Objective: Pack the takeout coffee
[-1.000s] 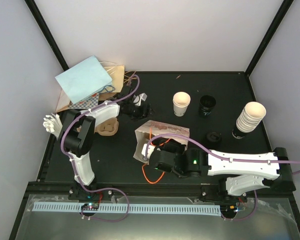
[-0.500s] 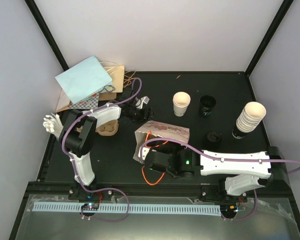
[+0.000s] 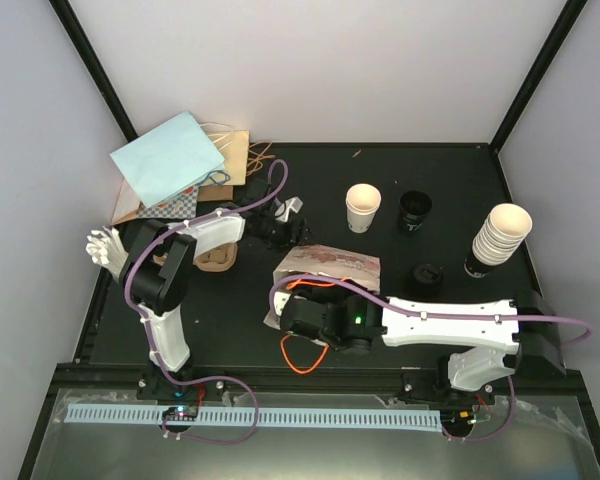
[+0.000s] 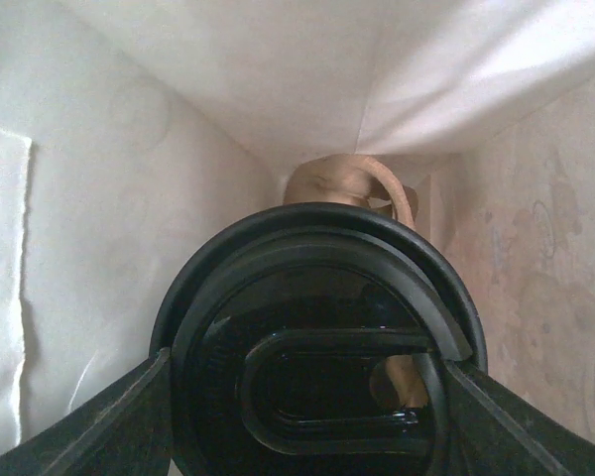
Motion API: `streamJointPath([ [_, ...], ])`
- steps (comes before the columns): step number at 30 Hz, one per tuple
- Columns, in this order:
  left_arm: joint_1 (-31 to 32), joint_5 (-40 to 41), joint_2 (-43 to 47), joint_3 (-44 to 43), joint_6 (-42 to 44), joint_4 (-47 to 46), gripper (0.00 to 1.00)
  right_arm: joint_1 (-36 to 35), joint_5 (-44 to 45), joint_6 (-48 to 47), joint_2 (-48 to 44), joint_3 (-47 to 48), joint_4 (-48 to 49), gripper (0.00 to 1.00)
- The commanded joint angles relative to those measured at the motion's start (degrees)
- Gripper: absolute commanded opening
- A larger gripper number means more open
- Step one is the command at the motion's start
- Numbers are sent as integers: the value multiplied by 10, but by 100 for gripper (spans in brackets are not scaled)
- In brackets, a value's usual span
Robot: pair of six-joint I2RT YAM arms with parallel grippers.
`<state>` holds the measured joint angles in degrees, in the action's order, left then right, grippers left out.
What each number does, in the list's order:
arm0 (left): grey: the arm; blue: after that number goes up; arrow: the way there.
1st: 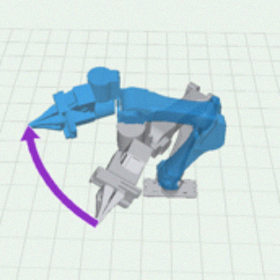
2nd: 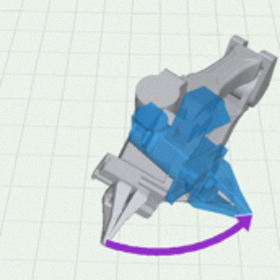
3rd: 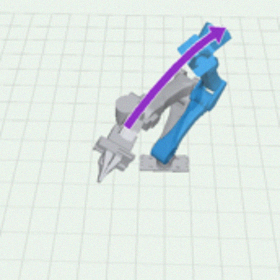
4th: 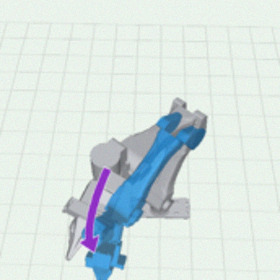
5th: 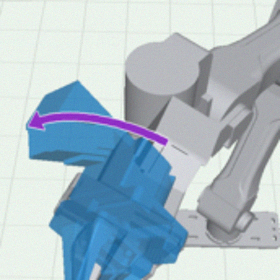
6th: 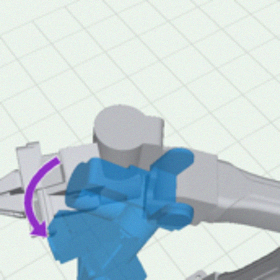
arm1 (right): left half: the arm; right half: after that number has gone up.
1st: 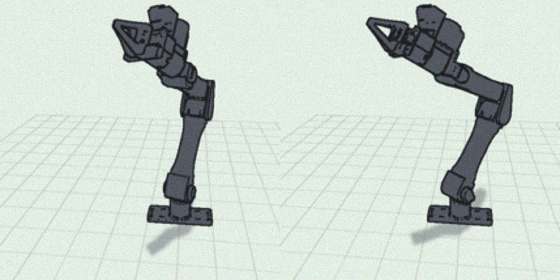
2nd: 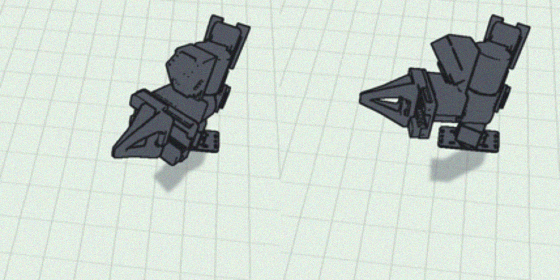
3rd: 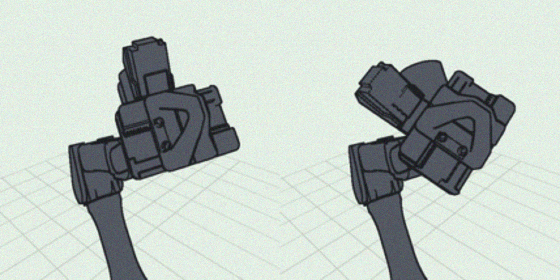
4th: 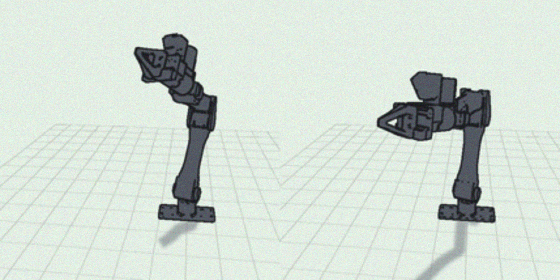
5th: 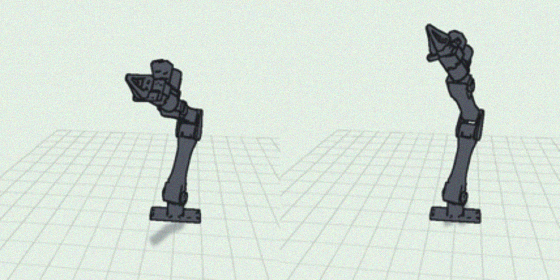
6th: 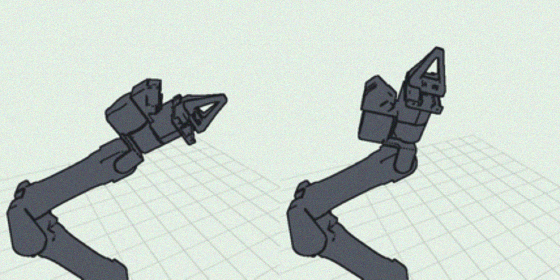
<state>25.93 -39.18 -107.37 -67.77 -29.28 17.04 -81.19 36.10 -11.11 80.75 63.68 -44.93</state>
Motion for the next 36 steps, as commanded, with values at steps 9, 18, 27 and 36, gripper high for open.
streamJointPath([
  [9,8,-18,11,18,11,-8,71,6,7,-25,8,5,64,50],
  [18,8,-21,18,19,17,2,70,10,7,-30,8,-21,103,50],
  [27,10,-33,22,29,23,6,66,11,16,-32,19,-46,135,50],
  [36,9,-45,28,41,31,10,61,21,42,-36,65,-45,146,50],
])
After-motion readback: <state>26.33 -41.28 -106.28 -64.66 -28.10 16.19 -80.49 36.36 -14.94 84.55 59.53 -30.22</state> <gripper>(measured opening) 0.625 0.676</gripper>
